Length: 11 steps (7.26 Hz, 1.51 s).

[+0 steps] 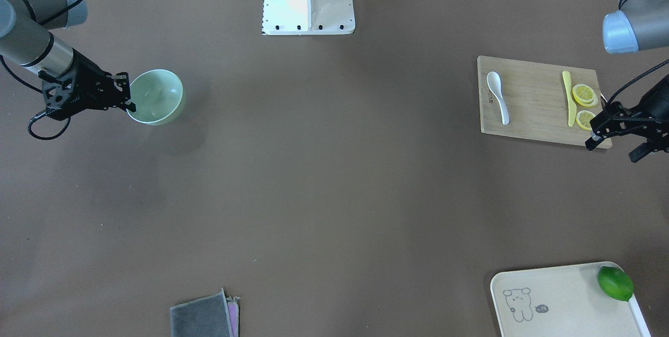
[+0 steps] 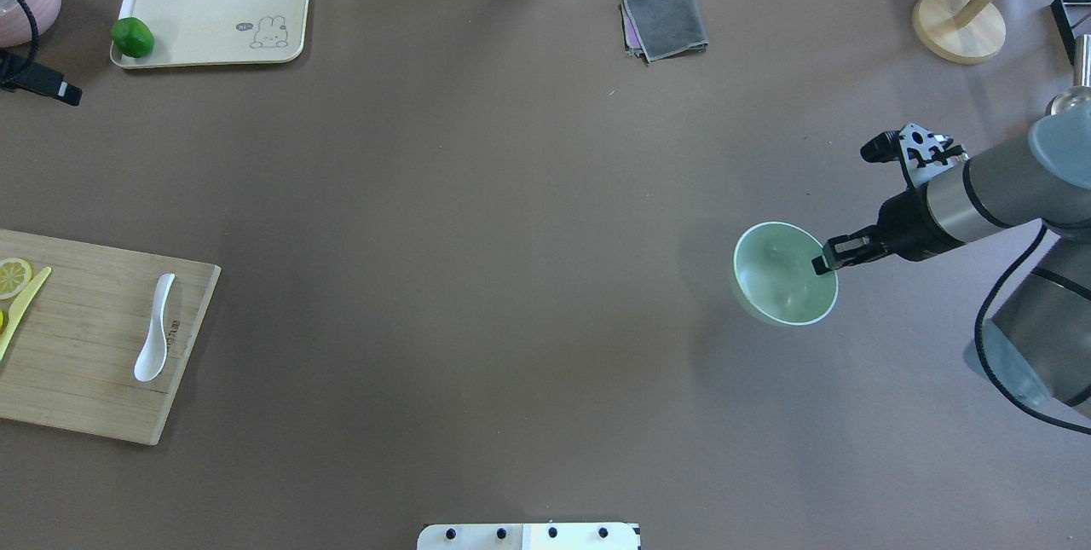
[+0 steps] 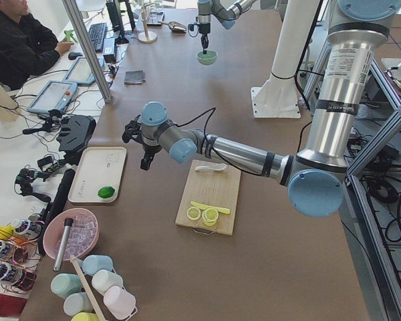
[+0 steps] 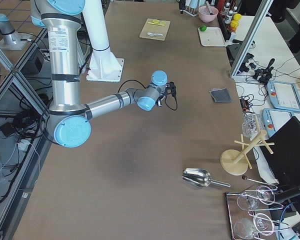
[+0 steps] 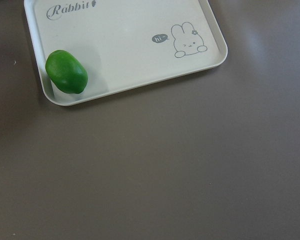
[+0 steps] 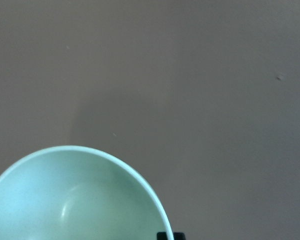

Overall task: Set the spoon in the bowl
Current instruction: 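Move the right gripper in toward the pale green bowl, then grasp the bowl rim with the right gripper and drag it toward the table center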

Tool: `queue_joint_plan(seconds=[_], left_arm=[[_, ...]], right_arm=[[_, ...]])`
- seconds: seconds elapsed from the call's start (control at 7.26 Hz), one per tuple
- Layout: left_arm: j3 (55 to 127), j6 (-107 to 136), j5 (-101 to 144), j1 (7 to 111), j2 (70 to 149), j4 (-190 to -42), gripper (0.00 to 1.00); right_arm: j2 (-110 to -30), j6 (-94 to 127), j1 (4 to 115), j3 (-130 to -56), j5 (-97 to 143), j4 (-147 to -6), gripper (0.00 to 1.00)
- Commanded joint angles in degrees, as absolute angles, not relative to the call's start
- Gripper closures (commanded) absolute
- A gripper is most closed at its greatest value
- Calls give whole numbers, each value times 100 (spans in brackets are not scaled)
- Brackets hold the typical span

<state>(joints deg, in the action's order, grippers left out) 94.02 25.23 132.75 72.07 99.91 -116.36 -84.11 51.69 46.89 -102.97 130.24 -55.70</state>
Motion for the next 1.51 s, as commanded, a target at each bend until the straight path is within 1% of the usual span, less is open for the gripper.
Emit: queue_joint_plan(seconds=[0.0, 0.14, 0.41, 0.55, 0.83, 1.1, 1.24, 1.38], left_arm=[[9378, 2514, 13280, 7207, 10063, -11628, 3], [9343, 2514, 13272, 7207, 10098, -11628, 3], [9351, 2514, 13271, 7207, 10090, -11628, 3], [9352, 2514, 13271, 7207, 10090, -11628, 3], [9351, 2505, 13271, 7207, 10090, -11628, 3], [9360, 2505, 13271, 7181, 10081, -11628, 3], [9369, 2514, 13271, 7128, 10090, -11628, 3], [9404, 2575, 13271, 6858, 10090, -11637, 3]], right_arm=[[-6828, 5440, 4327, -10135, 12406, -7190, 100], [-6281, 5501, 4185, -9786, 12184, -7485, 100], [-5322, 5835, 3913, -8785, 11850, -7462, 100], [-5091, 5914, 3807, -8650, 11682, -7471, 100], [-4957, 6020, 3561, -8640, 11437, -7462, 100], [-4712, 6108, 3279, -8316, 11250, -7331, 100], [-4702, 6309, 3261, -8106, 11250, -7008, 100], [-4676, 6319, 3261, -7938, 11250, -6813, 100]])
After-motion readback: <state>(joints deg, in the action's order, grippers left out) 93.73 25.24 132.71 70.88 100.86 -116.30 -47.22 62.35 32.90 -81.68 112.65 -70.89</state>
